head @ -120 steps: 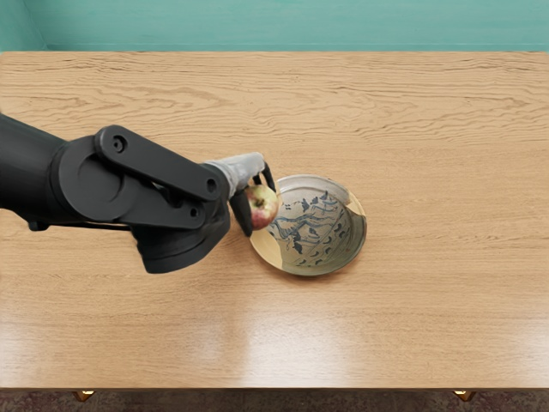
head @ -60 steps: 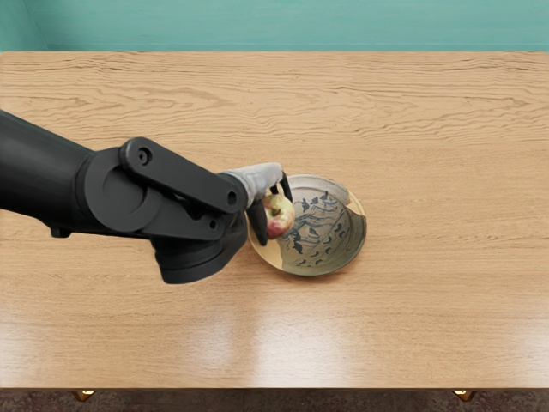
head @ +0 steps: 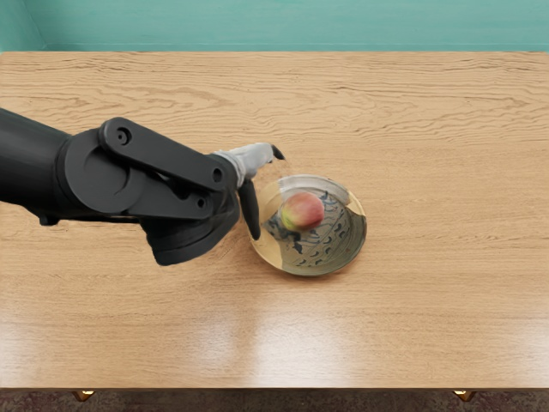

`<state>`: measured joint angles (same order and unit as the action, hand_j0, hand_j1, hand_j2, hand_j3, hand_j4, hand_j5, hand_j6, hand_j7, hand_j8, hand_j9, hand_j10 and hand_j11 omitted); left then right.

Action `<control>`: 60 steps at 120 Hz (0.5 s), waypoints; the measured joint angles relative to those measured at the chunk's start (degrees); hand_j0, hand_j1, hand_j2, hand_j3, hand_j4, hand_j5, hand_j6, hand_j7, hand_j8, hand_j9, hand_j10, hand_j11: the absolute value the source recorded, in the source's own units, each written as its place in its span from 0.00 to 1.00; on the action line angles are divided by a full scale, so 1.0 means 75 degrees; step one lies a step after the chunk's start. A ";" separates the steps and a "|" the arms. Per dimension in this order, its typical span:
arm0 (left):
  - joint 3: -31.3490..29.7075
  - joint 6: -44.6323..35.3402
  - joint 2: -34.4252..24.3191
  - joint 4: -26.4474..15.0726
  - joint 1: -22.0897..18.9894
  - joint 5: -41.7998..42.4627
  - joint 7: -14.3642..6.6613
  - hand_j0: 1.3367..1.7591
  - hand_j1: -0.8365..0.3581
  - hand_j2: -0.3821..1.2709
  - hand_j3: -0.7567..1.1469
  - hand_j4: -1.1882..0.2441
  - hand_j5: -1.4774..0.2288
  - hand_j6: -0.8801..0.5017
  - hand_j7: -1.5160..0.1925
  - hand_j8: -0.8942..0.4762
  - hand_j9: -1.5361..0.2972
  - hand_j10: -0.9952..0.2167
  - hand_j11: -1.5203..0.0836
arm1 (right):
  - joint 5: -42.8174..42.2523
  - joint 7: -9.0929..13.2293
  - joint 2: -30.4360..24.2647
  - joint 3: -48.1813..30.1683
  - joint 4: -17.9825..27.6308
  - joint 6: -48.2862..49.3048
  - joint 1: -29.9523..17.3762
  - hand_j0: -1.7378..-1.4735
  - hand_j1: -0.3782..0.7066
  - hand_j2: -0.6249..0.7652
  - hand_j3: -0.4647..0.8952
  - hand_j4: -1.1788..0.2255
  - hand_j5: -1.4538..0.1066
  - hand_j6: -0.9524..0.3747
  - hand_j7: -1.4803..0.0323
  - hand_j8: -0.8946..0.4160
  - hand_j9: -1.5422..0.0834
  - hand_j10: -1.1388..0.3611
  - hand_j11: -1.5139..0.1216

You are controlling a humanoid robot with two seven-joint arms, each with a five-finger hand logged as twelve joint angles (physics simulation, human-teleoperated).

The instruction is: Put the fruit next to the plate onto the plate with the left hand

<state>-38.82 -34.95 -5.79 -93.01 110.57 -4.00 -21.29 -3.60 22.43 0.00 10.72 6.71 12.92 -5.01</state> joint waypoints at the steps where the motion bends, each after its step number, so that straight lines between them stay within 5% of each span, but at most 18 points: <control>1: 0.0002 0.0011 -0.0102 0.0006 -0.0011 -0.0001 0.0000 0.76 0.84 0.26 0.40 0.72 0.75 0.53 0.77 0.54 0.73 0.69 0.82 | 0.0000 0.0001 0.0000 0.0000 0.0000 0.0000 0.0000 0.30 0.03 0.45 0.34 0.84 0.93 0.72 0.98 0.68 0.95 0.76 0.93; 17: 0.0017 0.0650 -0.1348 0.0093 -0.0032 -0.0007 0.0002 0.76 0.91 0.25 0.40 0.77 0.80 0.58 0.82 0.59 0.78 0.75 0.88 | 0.0000 0.0000 0.0000 0.0000 0.0001 0.0000 0.0000 0.30 0.03 0.45 0.34 0.84 0.93 0.72 0.98 0.68 0.95 0.76 0.93; 47: 0.0727 0.3571 -0.4659 0.0169 -0.0699 -0.0036 0.0003 0.76 0.96 0.24 0.40 0.80 0.84 0.61 0.86 0.63 0.81 0.79 0.92 | 0.0000 -0.0001 0.0000 0.0000 0.0000 0.0000 0.0000 0.30 0.03 0.45 0.34 0.84 0.93 0.72 0.98 0.68 0.95 0.76 0.93; 60: 0.0948 0.4284 -0.5005 0.0191 -0.0696 -0.0044 0.0003 0.76 0.97 0.24 0.40 0.81 0.85 0.62 0.87 0.63 0.82 0.80 0.93 | 0.0000 0.0000 0.0000 0.0000 0.0000 0.0000 0.0000 0.30 0.03 0.45 0.34 0.84 0.93 0.72 0.98 0.68 0.95 0.76 0.93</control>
<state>-31.71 -2.82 -43.32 -91.57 105.35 -4.33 -21.27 -3.60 22.44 0.00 10.72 6.71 12.92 -5.01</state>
